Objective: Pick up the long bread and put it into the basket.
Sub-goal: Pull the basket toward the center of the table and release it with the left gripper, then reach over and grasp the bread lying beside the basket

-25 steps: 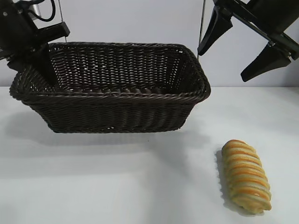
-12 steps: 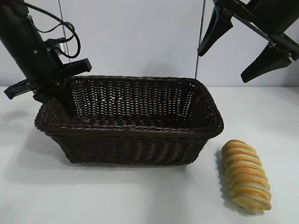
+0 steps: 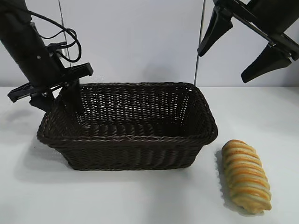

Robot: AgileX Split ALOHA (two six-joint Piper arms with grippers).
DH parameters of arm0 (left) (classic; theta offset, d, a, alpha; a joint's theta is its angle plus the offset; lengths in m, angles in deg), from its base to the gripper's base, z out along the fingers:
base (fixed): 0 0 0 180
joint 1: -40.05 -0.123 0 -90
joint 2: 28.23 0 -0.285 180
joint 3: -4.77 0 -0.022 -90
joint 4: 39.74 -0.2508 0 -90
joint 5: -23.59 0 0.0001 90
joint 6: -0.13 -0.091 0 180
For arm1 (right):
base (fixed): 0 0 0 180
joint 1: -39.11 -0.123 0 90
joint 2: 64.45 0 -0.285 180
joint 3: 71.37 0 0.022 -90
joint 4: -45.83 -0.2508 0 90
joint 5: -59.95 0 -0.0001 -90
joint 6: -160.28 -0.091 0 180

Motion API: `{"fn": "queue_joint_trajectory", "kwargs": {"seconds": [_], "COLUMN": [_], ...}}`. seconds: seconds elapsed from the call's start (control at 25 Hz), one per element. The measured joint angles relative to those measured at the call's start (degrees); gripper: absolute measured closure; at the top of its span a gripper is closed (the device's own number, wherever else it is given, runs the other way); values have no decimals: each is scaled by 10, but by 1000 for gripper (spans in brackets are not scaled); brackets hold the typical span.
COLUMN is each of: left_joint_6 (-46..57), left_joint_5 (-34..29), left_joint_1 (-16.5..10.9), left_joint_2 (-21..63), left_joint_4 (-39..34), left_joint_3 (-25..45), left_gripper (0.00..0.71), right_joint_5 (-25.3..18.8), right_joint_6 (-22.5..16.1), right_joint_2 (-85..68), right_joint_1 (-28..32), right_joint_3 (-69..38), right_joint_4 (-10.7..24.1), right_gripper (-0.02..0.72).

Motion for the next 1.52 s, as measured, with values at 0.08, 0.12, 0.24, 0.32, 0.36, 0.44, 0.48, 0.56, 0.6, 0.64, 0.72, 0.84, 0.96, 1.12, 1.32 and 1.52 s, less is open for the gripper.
{"fn": "queue_joint_trajectory", "kwargs": {"seconds": [0.08,0.12,0.24,0.32,0.36,0.44,0.48,0.56,0.6,0.64,0.72,0.84,0.96,1.12,1.32,1.52], "left_joint_6": [12,18,34,42,43,46,47,47,49,51,65,87,90,71,53,36], "left_joint_5": [-6,-11,-22,-36,-39,-44,-46,-47,-47,-47,-49,-51,-61,-76,-97,-98], "left_joint_1": [0,0,0,-1,-1,-2,-2,-2,-2,-3,-12,-58,-130,-228,-304,-314], "left_joint_2": [12,20,45,59,65,74,78,83,86,88,93,110,140,181,222,289], "left_joint_4": [-20,-32,-64,-79,-85,-89,-90,-93,-100,-109,-131,-151,-159,-189,-201,-191], "left_joint_3": [-9,-14,-29,-41,-46,-52,-55,-56,-56,-56,-56,-56,-56,-56,-56,-56], "left_gripper": [56,42,23,20,18,17,16,16,16,16,16,16,16,16,16,16], "right_joint_5": [0,0,0,0,0,0,0,0,0,0,0,0,-1,-1,0,0], "right_joint_6": [0,0,0,0,0,0,0,0,0,0,0,0,0,0,0,4], "right_joint_2": [0,0,0,0,0,0,0,0,0,0,0,0,0,0,0,0], "right_joint_1": [0,0,0,0,0,0,0,0,0,0,0,0,0,0,0,0], "right_joint_3": [0,0,0,0,0,0,0,0,0,0,0,0,0,0,0,0], "right_joint_4": [0,0,0,0,0,0,0,0,1,1,1,1,1,2,2,4], "right_gripper": [8,8,8,8,8,8,8,8,8,8,8,8,8,8,8,8]}}
